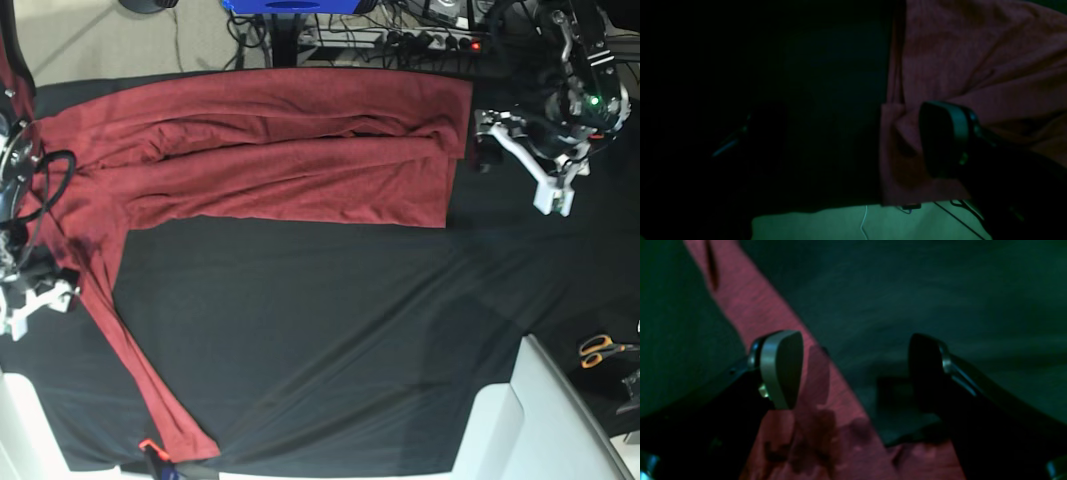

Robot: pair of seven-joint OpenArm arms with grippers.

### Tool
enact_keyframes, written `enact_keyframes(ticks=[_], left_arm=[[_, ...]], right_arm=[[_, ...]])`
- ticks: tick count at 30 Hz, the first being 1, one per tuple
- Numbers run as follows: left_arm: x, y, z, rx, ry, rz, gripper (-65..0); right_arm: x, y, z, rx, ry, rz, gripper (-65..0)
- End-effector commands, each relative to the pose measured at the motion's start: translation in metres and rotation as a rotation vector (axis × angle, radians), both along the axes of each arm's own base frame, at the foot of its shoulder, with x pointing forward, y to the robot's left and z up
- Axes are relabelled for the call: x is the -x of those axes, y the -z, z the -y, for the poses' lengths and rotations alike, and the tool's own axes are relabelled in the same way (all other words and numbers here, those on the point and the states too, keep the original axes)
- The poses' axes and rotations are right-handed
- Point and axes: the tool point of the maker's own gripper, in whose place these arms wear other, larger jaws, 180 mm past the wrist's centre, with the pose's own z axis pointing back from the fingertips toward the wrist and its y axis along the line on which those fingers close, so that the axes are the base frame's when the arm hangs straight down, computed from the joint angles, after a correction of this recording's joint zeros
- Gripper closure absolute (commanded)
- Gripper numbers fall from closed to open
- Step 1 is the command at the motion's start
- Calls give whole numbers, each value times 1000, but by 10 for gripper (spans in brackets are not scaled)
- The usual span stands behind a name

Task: Fold the T-shirt properly
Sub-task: 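Release the shirt with both grippers and lift them away, then move the right gripper to the shirt's sleeve and grasp it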

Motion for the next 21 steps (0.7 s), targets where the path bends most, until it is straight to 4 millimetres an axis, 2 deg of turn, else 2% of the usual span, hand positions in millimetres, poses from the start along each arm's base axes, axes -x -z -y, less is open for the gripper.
enact_keyframes(ticks=[1, 4, 6, 8, 11, 18, 19, 21], left_arm=[[-6, -11, -9, -21, -12, 37, -599], [-4, -12, -15, -28, -28, 38, -599], [-3, -13, -18, -31, -36, 40, -599], [-3, -12, -17, -30, -33, 39, -599], [-4, -12, -16, -29, -30, 38, -599], [-4, -12, -15, -27, -26, 37, -599], [-4, -12, -15, -27, -26, 37, -599], [-4, -11, -15, -26, -27, 36, -599]], right_arm=[[-15, -21, 13, 18, 13, 62, -461], [-15, -18, 8, 10, 10, 57, -461], [-16, -12, -6, -11, -2, 51, -461], [-14, -7, -12, -23, -6, 42, -461], [-9, 0, -17, -39, -8, 22, -461], [-8, 1, -18, -40, -9, 21, -458], [-8, 1, -18, -40, -9, 21, -438], [-8, 1, -18, -40, -9, 21, -341]])
